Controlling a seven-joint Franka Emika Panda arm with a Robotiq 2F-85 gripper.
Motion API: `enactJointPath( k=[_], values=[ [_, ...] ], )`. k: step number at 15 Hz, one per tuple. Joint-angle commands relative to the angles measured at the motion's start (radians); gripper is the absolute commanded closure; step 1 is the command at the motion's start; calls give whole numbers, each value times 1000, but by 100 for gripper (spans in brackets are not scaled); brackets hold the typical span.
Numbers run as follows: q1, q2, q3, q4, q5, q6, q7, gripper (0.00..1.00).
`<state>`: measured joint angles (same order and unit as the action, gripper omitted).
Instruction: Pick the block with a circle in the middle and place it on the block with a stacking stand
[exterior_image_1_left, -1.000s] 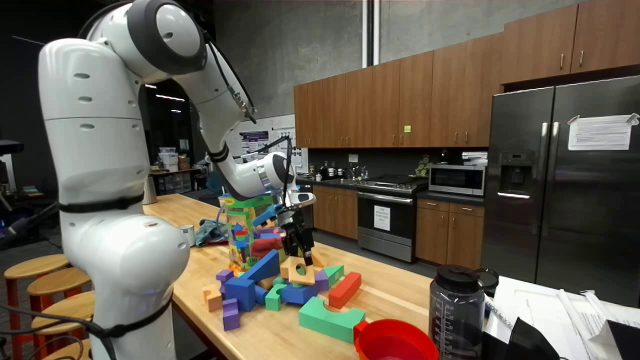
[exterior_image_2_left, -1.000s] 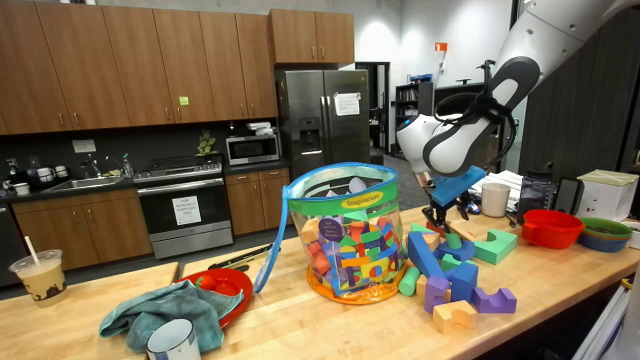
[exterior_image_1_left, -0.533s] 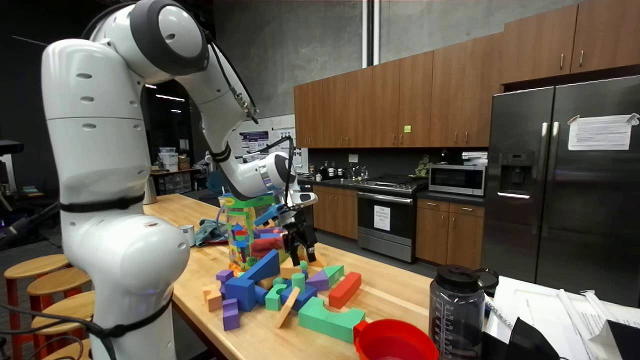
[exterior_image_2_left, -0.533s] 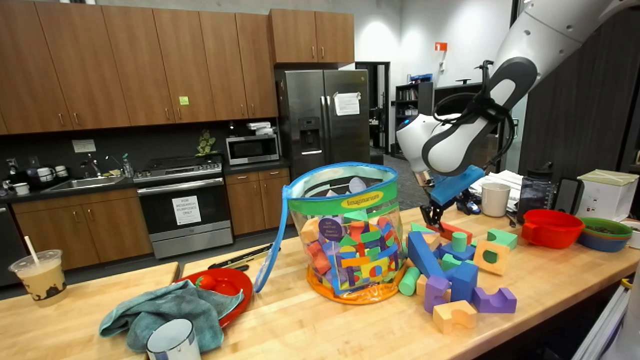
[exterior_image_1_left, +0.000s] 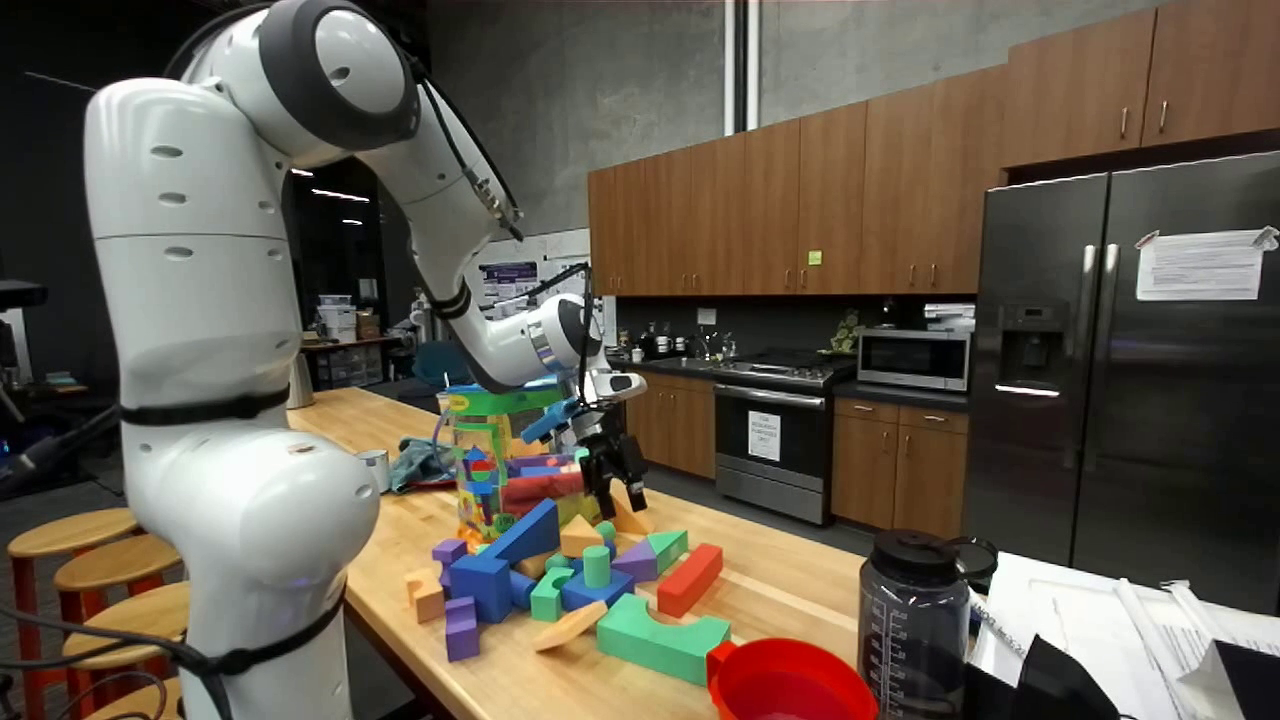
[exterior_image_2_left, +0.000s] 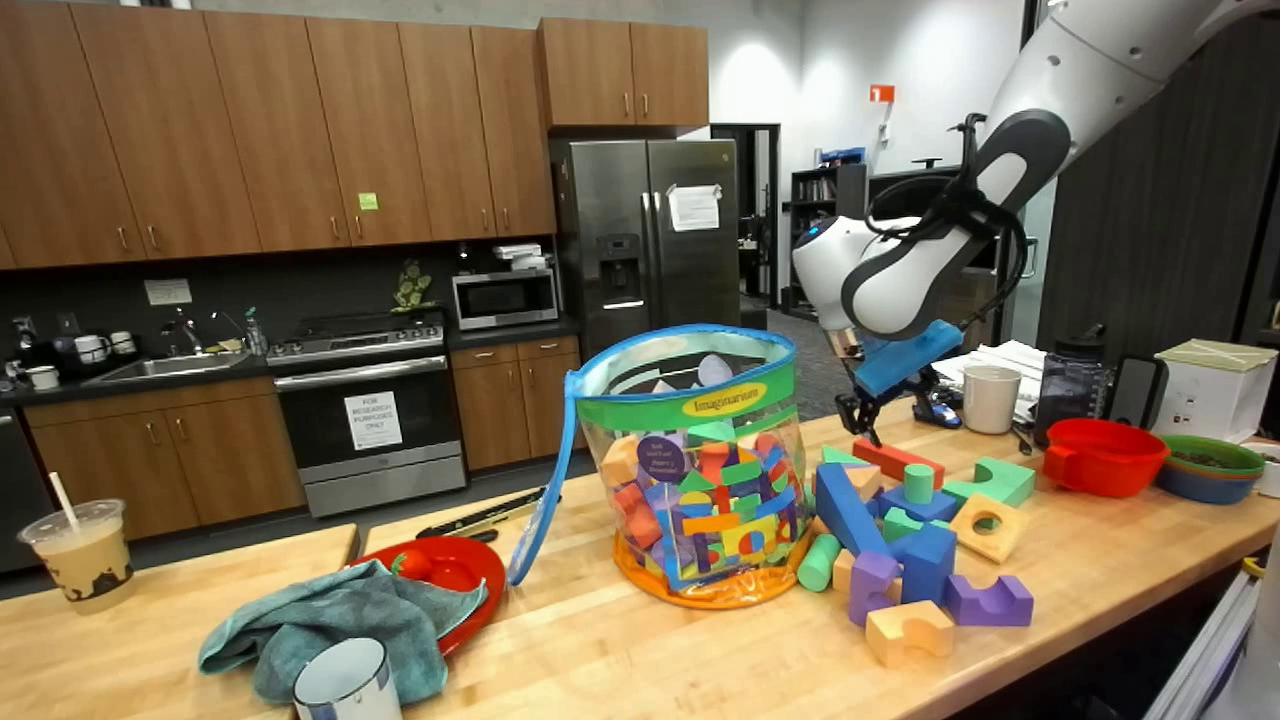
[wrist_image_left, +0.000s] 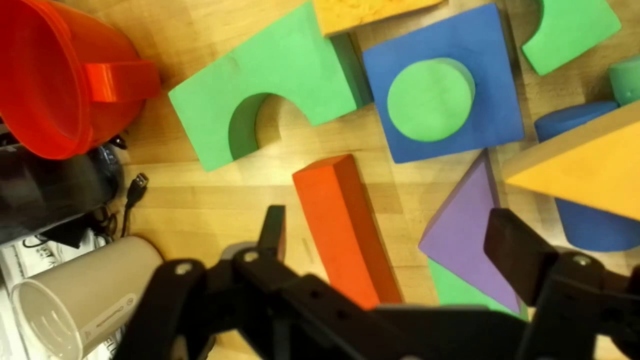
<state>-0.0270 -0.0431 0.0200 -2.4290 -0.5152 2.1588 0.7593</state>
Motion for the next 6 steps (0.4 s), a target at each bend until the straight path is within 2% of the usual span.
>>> enactJointPath(
  k=[1,5,6],
  values=[
    [-10,-15,-15,36,-33,4,44,0],
    [-17,-22,-24,26,-61,38,106,0],
    [-10,-2,-19,47,-36,15,75,0]
  ],
)
